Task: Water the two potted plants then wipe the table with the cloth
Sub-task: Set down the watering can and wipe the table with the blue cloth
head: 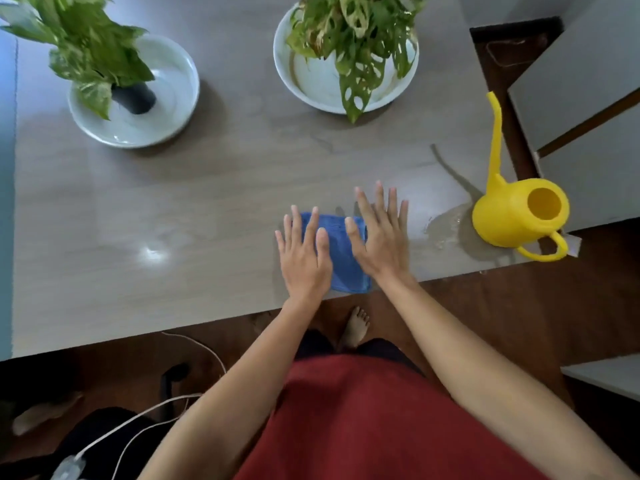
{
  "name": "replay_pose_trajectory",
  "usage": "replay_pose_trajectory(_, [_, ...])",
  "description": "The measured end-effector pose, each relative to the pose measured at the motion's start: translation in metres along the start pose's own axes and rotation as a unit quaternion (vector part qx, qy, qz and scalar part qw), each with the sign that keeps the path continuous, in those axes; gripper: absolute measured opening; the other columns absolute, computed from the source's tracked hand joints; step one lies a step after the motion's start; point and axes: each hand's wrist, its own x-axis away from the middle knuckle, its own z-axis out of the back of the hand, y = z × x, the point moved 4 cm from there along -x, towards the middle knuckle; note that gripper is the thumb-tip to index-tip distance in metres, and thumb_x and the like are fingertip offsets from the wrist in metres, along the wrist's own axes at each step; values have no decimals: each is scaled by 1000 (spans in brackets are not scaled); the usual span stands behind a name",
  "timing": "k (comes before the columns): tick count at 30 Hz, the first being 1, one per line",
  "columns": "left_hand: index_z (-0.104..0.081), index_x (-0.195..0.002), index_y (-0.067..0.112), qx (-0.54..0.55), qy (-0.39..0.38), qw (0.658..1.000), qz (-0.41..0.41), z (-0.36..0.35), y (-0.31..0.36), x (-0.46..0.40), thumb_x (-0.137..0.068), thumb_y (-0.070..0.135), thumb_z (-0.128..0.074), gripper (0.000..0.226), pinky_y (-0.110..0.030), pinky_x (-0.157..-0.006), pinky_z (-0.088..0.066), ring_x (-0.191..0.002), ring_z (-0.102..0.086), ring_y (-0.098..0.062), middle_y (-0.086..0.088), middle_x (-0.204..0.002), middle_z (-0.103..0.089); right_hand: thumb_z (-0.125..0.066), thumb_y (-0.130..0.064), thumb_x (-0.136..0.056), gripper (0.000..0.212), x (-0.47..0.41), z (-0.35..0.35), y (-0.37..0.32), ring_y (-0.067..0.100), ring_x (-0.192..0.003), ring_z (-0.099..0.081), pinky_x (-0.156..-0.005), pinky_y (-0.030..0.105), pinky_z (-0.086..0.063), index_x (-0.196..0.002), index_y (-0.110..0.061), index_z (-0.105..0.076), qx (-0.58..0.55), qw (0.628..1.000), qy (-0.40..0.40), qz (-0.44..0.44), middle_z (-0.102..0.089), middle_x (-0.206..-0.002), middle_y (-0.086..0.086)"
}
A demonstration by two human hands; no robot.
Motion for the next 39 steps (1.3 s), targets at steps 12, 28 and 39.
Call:
replay_pose_trajectory(12, [-32, -153, 33, -144, -56, 980, -128, 30, -24, -78, -101, 49, -31, 55, -52, -124, -1, -153, -2, -36, -7, -167, -11, -27, -73, -98, 75, 27, -57, -60, 33, -157, 2, -125, 57, -5, -162, -36, -10, 96, 991, -93, -7, -2, -171, 7])
replay_pose_trajectory(28, [-14, -157, 39, -291, -115, 935, -168, -35, 22, -155, -99, 60, -29, 64, -62, -120, 2, -150, 5, -43, -6, -168, 1, -29, -70, -98, 72, -2, 3, 78, 38, -155, -10, -125, 58, -8, -160, -35, -20, 157, 972, -45, -167, -12, -170, 11])
replay_pose_trajectory(39, [-16, -156, 40, -294, -106, 935, -166, -37, 22, -155, -98, 62, -29, 64, -62, -120, 2, -151, 6, -42, -5, -168, -1, -26, -68, -99, 71, -85, 4, 93, 39, -155, -13, -125, 55, -9, -160, -32, -23, 146, 971, -18, -191, -14, -169, 14])
